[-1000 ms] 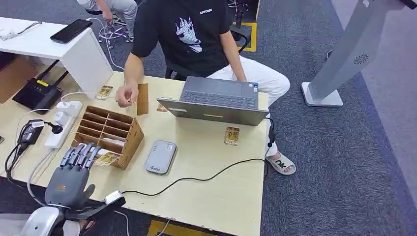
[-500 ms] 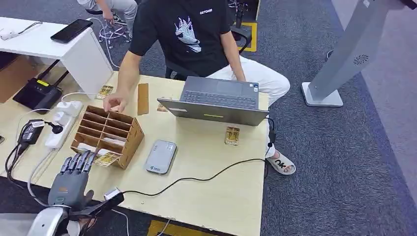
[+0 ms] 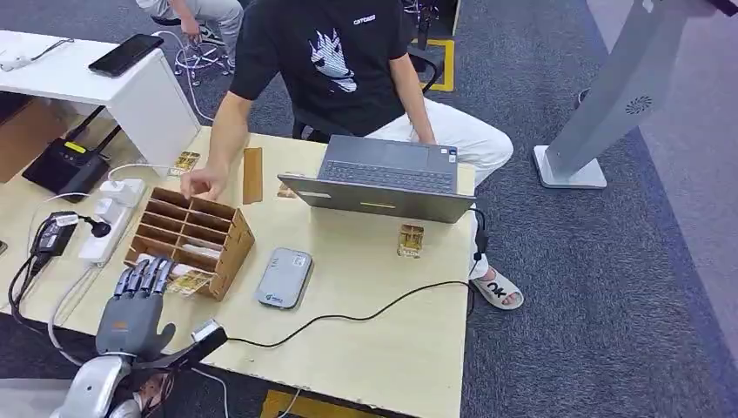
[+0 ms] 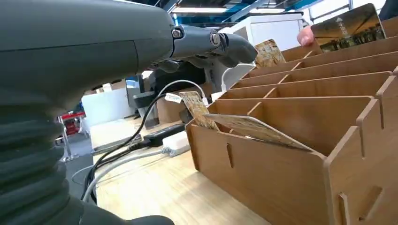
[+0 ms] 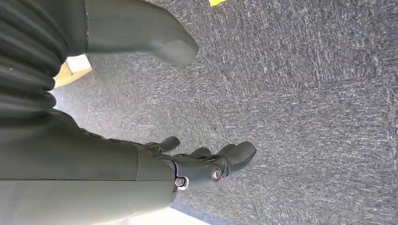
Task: Pass the card to the sensor for recognition and then transmit it.
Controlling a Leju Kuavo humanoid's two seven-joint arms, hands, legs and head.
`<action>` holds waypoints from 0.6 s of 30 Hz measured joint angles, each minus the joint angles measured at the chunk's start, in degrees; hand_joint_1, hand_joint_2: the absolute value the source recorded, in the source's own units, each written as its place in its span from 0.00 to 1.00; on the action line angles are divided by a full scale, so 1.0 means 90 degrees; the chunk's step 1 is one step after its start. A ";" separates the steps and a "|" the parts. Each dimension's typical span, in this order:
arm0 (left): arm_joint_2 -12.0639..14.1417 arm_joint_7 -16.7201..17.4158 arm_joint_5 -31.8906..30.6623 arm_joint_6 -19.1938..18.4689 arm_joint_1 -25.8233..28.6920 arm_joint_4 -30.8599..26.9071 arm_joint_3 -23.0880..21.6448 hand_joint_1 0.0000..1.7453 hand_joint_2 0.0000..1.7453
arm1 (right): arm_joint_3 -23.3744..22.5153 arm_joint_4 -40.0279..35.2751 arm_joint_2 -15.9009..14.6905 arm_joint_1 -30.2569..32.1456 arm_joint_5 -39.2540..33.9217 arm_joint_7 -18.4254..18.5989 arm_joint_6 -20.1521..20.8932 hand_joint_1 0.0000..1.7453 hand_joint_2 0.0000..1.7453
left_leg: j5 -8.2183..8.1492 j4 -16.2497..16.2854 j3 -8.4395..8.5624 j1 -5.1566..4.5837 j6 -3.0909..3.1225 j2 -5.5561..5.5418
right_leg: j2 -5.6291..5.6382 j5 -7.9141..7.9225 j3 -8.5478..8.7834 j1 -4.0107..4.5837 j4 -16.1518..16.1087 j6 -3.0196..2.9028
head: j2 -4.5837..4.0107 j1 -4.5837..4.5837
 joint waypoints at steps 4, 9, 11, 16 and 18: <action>-0.0034 -0.0132 -0.0056 0.0226 -0.0026 0.0037 0.0002 0.00 1.00 | 0.0007 0.0000 0.0000 0.0000 0.0037 -0.0005 0.0005 0.00 1.00 | 0.0000 0.0000 0.0000 0.0000 0.0000 0.0001 | 0.0000 0.0000 -0.0002 0.0000 0.0000 0.0000 | 0.0000 0.0000; -0.0141 -0.0328 -0.0194 0.0634 -0.0234 0.0112 0.0002 0.00 1.00 | 0.0056 0.0000 -0.0007 -0.0004 0.0126 -0.0005 0.0041 0.00 1.00 | 0.0000 0.0000 0.0000 0.0000 0.0000 -0.0001 | -0.0001 0.0001 0.0001 0.0000 0.0000 0.0001 | 0.0000 0.0000; -0.0190 -0.0367 -0.0226 0.0644 -0.0322 0.0156 0.0002 0.00 1.00 | 0.0058 0.0000 -0.0010 -0.0004 0.0138 -0.0005 0.0044 0.00 1.00 | 0.0000 0.0001 0.0000 0.0000 0.0000 -0.0001 | -0.0001 0.0002 0.0001 0.0000 0.0000 0.0002 | -0.0002 0.0000; -0.0267 -0.0379 -0.0245 0.0634 -0.0503 0.0328 0.0002 0.00 1.00 | 0.0092 0.0000 -0.0010 -0.0003 0.0190 0.0015 0.0070 0.00 1.00 | 0.0001 0.0001 0.0001 0.0000 0.0000 0.0000 | 0.0000 0.0002 -0.0001 0.0000 0.0000 0.0002 | 0.0000 0.0000; -0.0294 -0.0394 -0.0243 0.0629 -0.0582 0.0418 0.0002 0.00 1.00 | 0.0126 0.0000 -0.0010 -0.0004 0.0211 0.0019 0.0095 0.00 1.00 | 0.0001 0.0001 0.0000 0.0000 0.0000 0.0000 | 0.0000 0.0002 -0.0001 0.0000 0.0000 0.0002 | 0.0000 0.0000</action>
